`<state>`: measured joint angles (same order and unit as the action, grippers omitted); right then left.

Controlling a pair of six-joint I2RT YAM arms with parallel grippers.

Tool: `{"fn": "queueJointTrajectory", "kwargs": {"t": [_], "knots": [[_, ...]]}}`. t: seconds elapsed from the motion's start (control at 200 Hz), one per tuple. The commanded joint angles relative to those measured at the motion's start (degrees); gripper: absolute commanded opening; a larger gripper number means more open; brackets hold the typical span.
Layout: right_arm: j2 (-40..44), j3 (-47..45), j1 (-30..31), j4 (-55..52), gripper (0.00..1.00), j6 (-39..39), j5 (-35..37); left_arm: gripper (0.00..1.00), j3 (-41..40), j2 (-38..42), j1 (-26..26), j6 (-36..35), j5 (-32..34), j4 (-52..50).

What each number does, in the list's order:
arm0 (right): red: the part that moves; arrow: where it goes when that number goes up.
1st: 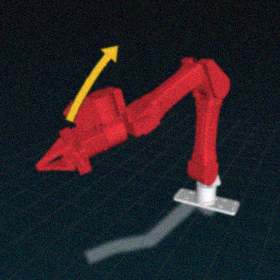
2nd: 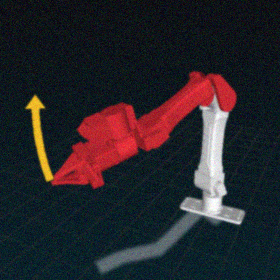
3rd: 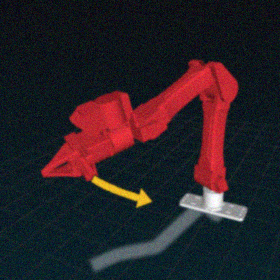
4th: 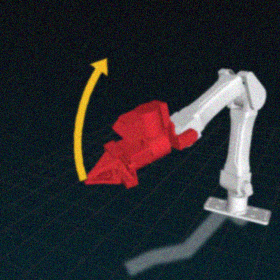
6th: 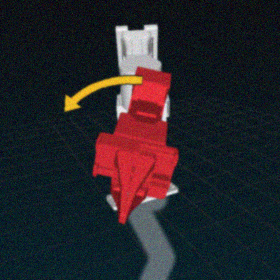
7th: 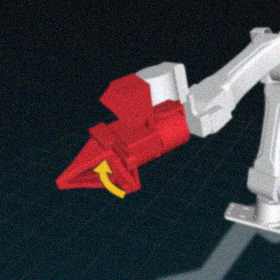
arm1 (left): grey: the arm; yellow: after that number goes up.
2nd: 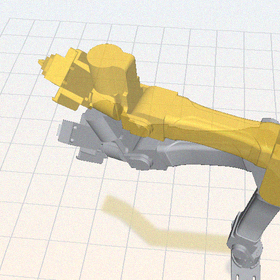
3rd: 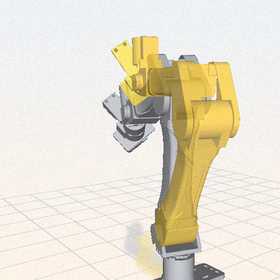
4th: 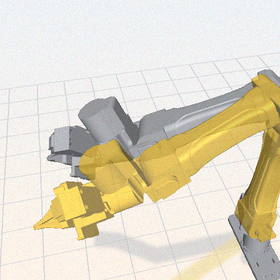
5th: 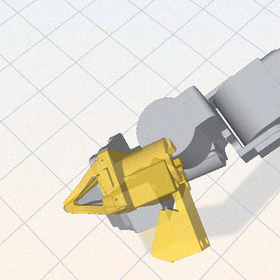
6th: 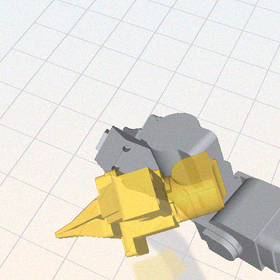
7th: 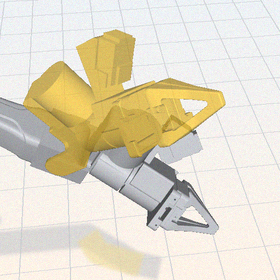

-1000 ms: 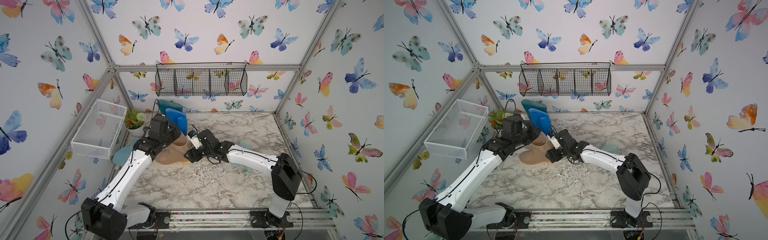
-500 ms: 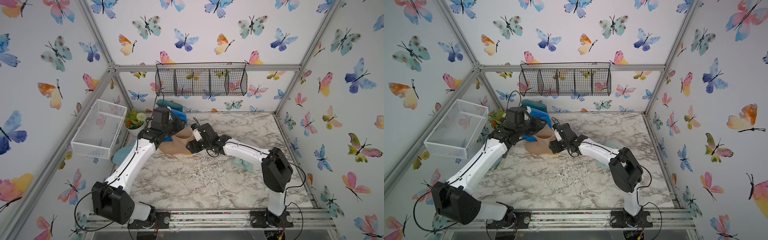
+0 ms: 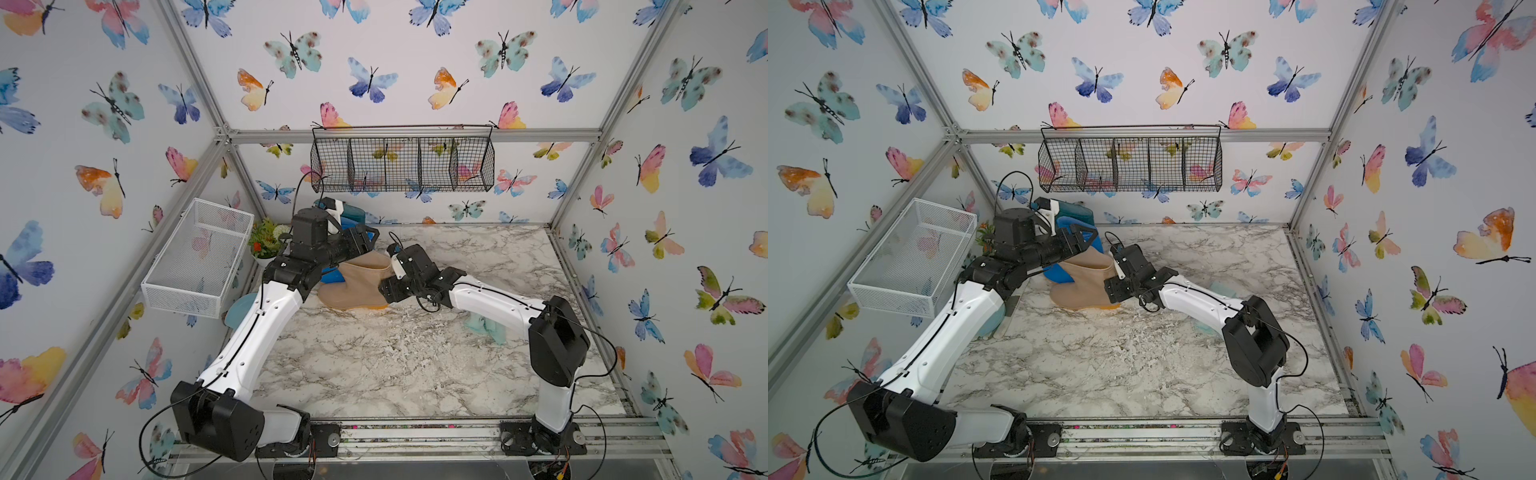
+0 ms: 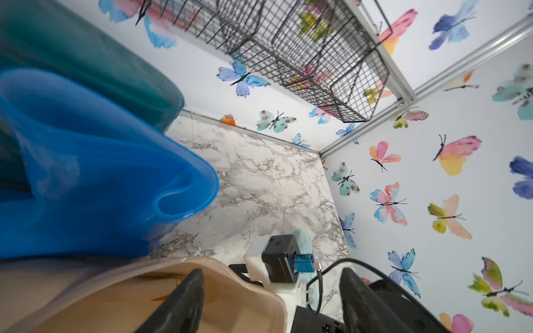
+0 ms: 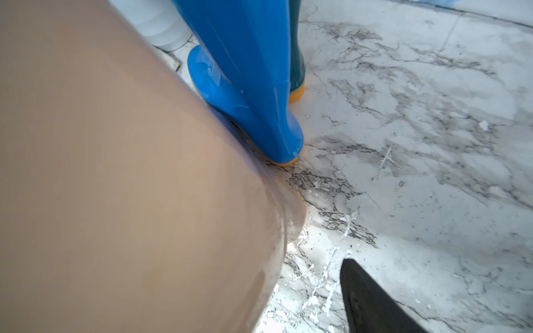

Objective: Wipe the rubber boots with a cloth
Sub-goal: Place the rubber boot at the center of the board, then reset both arms

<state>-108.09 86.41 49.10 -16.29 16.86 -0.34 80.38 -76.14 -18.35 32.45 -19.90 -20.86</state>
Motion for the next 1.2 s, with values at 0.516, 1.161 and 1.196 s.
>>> {"fn": "queueJointTrajectory", "kwargs": {"t": [0.516, 1.161, 1.196], "knots": [[19.8, -12.82, 0.17, 5.33, 0.87, -6.62, 18.33, 0.98, -7.47, 22.91, 2.1, -14.83, 11.69, -15.93], [43.98, -44.89, -18.75, 17.07, 1.0, -6.19, 38.42, 0.98, -55.49, 49.86, 2.0, -4.55, 33.96, 4.94], [44.64, -46.77, -21.17, 18.83, 1.0, -6.94, 38.43, 0.98, -56.08, 47.69, 2.01, -4.0, 33.74, 6.4]]}}
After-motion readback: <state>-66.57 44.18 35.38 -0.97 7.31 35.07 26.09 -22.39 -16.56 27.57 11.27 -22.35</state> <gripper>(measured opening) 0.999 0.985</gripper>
